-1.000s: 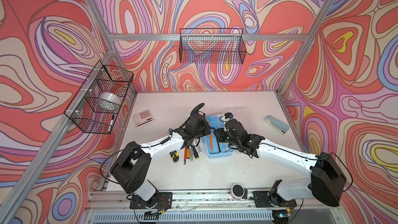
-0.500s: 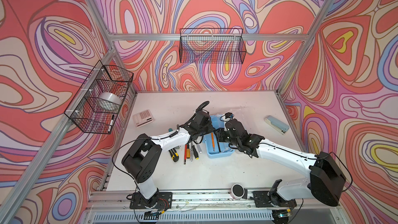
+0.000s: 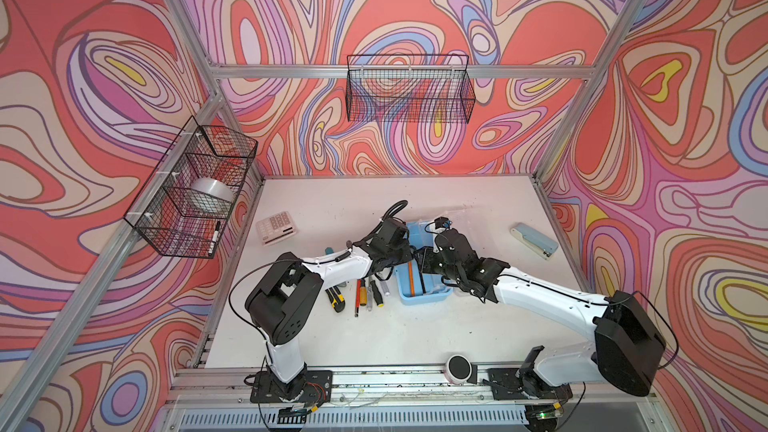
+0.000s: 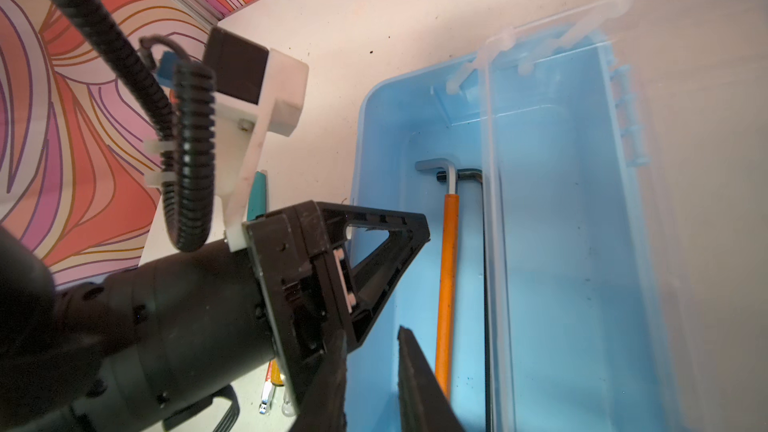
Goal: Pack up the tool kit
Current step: 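Carry the orange hex key into the box beside the dark key and release, then return the left gripper to the tools and lower onto the red hex key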
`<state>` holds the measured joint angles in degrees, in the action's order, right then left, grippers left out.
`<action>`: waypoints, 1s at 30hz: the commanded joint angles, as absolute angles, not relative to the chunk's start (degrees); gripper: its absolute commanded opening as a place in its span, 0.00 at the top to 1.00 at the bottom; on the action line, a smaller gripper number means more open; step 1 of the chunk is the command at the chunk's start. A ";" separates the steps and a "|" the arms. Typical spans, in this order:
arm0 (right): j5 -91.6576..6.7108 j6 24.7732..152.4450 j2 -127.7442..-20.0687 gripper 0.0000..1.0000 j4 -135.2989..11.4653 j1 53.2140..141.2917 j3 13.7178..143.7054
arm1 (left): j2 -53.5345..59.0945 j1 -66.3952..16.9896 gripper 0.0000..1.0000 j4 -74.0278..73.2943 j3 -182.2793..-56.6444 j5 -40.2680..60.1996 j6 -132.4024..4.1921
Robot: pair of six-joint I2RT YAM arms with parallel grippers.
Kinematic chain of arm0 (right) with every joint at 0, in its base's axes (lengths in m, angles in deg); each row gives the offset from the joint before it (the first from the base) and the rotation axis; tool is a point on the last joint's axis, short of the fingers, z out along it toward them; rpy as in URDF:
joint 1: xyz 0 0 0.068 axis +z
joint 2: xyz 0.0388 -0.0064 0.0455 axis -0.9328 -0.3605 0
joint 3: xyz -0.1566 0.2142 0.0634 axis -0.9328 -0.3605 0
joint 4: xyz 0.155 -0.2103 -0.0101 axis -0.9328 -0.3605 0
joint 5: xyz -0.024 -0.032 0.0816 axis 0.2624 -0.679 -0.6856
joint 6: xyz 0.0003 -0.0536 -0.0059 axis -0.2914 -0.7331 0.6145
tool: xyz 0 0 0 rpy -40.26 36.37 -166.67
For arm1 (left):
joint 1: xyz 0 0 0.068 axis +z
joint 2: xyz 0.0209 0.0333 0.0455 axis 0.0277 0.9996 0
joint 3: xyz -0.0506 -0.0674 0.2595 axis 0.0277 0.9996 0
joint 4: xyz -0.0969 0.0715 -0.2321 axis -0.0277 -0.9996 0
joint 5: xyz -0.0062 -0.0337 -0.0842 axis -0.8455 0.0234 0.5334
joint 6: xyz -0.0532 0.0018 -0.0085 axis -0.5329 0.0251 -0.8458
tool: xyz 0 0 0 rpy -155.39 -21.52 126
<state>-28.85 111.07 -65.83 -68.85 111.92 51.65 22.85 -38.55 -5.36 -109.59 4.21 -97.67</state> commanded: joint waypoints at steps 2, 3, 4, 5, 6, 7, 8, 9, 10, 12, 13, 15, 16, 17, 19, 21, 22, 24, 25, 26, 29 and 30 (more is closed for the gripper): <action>-29.26 111.40 -66.61 0.78 -68.05 111.50 50.86 | 23.82 -38.77 0.81 -5.75 -110.96 4.10 -98.04; -29.26 111.38 -66.50 0.78 -67.98 111.43 50.85 | 23.78 -38.78 0.81 -5.81 -110.93 3.97 -98.04; -29.26 111.42 -66.45 0.78 -68.02 111.39 50.76 | 23.82 -38.77 0.81 -5.88 -110.95 4.02 -98.02; -29.30 111.28 -66.37 0.78 -68.05 111.36 50.76 | 23.82 -38.80 0.81 -5.99 -111.04 4.05 -97.95; -29.26 111.27 -66.32 0.78 -68.07 111.36 50.69 | 23.82 -38.83 0.81 -5.99 -111.14 4.03 -97.95; -29.25 111.27 -66.26 0.78 -68.08 111.33 50.68 | 23.81 -38.83 0.81 -5.99 -111.17 3.98 -97.87; -29.26 111.32 -66.24 0.78 -68.05 111.28 50.68 | 23.73 -38.81 0.81 -6.08 -111.23 4.04 -97.86; -29.26 111.25 -66.26 0.78 -68.05 111.32 50.70 | 23.73 -38.76 0.81 -6.08 -111.24 4.01 -97.78; -29.35 111.30 -66.21 0.78 -68.03 111.30 50.72 | 23.60 -38.83 0.81 -6.15 -111.26 4.08 -97.69; -29.34 111.28 -65.94 0.78 -68.04 111.23 50.76 | 22.70 -38.77 0.81 -6.17 -111.25 4.01 -96.88; -29.52 111.18 -65.78 0.78 -68.09 111.23 50.81 | 22.00 -38.77 0.82 -6.29 -111.21 3.85 -96.29; -29.86 110.74 -65.43 0.78 -68.41 111.23 51.20 | 19.73 -38.84 0.81 -7.33 -111.18 2.84 -94.27; -30.12 110.44 -65.30 0.78 -68.61 111.21 51.44 | 18.56 -38.84 0.81 -8.05 -111.09 1.95 -93.21; -30.66 109.99 -65.16 0.77 -68.80 111.17 51.92 | 17.10 -38.75 0.79 -9.07 -110.89 1.05 -91.81; -31.14 108.90 -65.04 0.72 -69.67 111.23 53.13 | 14.14 -38.77 0.71 -11.62 -110.44 -1.72 -89.29; -31.98 108.25 -64.91 0.68 -70.65 111.23 54.32 | 10.73 -38.75 0.65 -14.78 -109.53 -5.21 -86.74; -32.38 108.03 -64.86 0.67 -70.83 111.22 54.78 | 9.14 -38.75 0.62 -16.09 -109.05 -6.89 -85.66; -33.17 107.72 -64.67 0.65 -71.20 111.34 55.57 | 5.38 -38.74 0.57 -19.17 -107.61 -10.61 -83.59; -33.59 107.57 -64.54 0.65 -71.39 111.47 55.87 | 3.73 -38.75 0.56 -20.94 -106.84 -12.11 -82.57; -33.88 107.36 -64.61 0.64 -71.75 111.68 56.40 | 1.93 -38.67 0.55 -22.80 -106.15 -13.63 -81.74; -33.95 106.62 -64.85 0.64 -73.54 113.08 58.25 | -2.67 -38.00 0.54 -28.27 -104.34 -16.74 -80.22; -33.67 106.35 -65.07 0.64 -74.21 113.68 58.83 | -3.93 -37.62 0.54 -29.54 -103.68 -16.73 -80.13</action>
<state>-33.07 108.01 -65.74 -71.72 112.20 56.40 -1.80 -38.33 -20.44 -106.05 -11.63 -83.31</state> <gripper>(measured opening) 0.358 0.456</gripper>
